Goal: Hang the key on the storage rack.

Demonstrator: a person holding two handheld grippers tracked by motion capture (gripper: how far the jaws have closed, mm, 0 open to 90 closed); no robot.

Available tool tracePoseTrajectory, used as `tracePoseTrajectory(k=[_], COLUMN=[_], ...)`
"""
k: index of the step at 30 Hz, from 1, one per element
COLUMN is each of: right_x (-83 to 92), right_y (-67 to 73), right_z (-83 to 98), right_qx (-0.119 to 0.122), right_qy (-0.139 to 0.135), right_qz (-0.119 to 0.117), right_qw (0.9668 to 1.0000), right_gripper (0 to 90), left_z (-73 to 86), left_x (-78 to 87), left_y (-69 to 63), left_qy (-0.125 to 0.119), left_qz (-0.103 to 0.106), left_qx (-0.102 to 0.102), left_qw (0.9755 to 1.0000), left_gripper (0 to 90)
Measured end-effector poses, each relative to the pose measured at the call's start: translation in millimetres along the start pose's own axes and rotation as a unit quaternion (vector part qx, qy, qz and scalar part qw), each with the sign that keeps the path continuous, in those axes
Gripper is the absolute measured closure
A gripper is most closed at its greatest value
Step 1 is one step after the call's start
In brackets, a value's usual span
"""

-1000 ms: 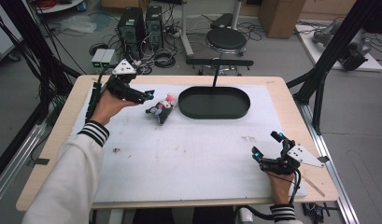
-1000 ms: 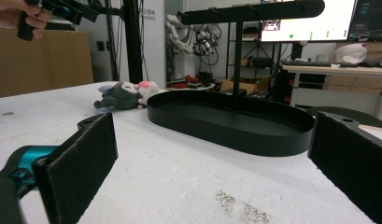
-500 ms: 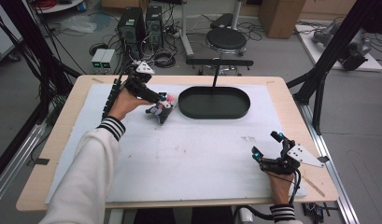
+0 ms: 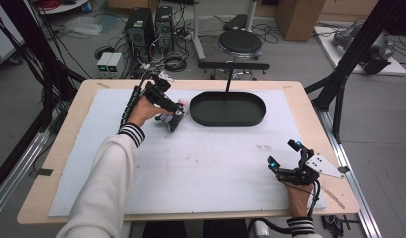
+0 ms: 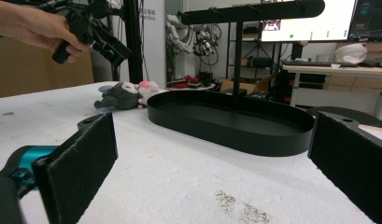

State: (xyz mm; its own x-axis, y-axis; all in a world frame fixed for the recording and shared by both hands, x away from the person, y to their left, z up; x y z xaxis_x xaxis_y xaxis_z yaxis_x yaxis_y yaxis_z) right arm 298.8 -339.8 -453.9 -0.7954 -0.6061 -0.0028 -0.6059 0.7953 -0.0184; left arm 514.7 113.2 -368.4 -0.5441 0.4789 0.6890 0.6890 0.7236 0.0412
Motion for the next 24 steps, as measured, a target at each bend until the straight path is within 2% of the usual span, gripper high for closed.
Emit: tracePoseTrajectory(k=[5,7,8,9,10,14,17,22,24], right_x=[0.0,0.0,0.0,0.0,0.0,-0.1,-0.1,-0.5,-0.4], right_y=[0.0,-0.1,-0.1,0.0,0.1,-0.1,-0.4,-0.7,-0.7], right_z=[0.0,0.0,0.0,0.0,0.0,0.0,0.0,0.0,0.0], right_qx=[0.000,-0.001,-0.001,0.000,0.000,-0.001,0.000,0.002,0.002], right_qy=[0.001,0.000,0.000,0.000,0.000,0.000,-0.001,-0.003,-0.003], right_qz=[0.001,0.000,0.000,0.000,0.000,0.000,0.001,0.001,0.001], right_qw=[1.0000,1.0000,1.0000,1.0000,1.0000,1.0000,1.0000,1.0000,1.0000], right_gripper=[0.4,0.4,0.4,0.4,0.4,0.4,0.4,0.4,0.4], left_z=[4.2,4.8,6.1,6.1,8.3,11.6,12.3,13.0,14.4], left_x=[-11.4,-12.9,-16.3,-16.3,-20.8,-30.5,-34.1,-38.3,-40.0], left_y=[0.9,1.2,2.3,2.3,3.4,0.5,-1.3,-4.2,-4.4], left_qy=[0.025,0.028,0.038,0.038,0.051,0.073,0.079,0.099,0.105], left_qz=[0.000,0.000,0.001,0.001,0.004,0.004,0.003,-0.010,-0.012], left_qx=[0.006,0.006,0.012,0.012,0.022,0.019,0.015,0.003,0.013], left_qw=[0.9997,0.9996,0.9992,0.9992,0.9985,0.9971,0.9967,0.9950,0.9944], left_gripper=[1.7,1.7,1.7,1.7,1.7,1.7,1.7,1.7,1.7])
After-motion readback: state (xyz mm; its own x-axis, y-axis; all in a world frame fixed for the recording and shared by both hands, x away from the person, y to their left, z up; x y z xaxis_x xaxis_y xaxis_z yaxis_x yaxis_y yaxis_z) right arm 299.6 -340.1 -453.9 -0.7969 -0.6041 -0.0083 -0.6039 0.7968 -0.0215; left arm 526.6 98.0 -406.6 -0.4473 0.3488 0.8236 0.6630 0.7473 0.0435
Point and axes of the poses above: each handheld gripper's, and its own axes: x roughly backward along the jaws, z roughly out of its underside, y roughly to its left, the point moved 1 cm from there along -x, roughly forward along the jaws, and after that the axes turned 2 degrees about x, right-handed, at the moved point
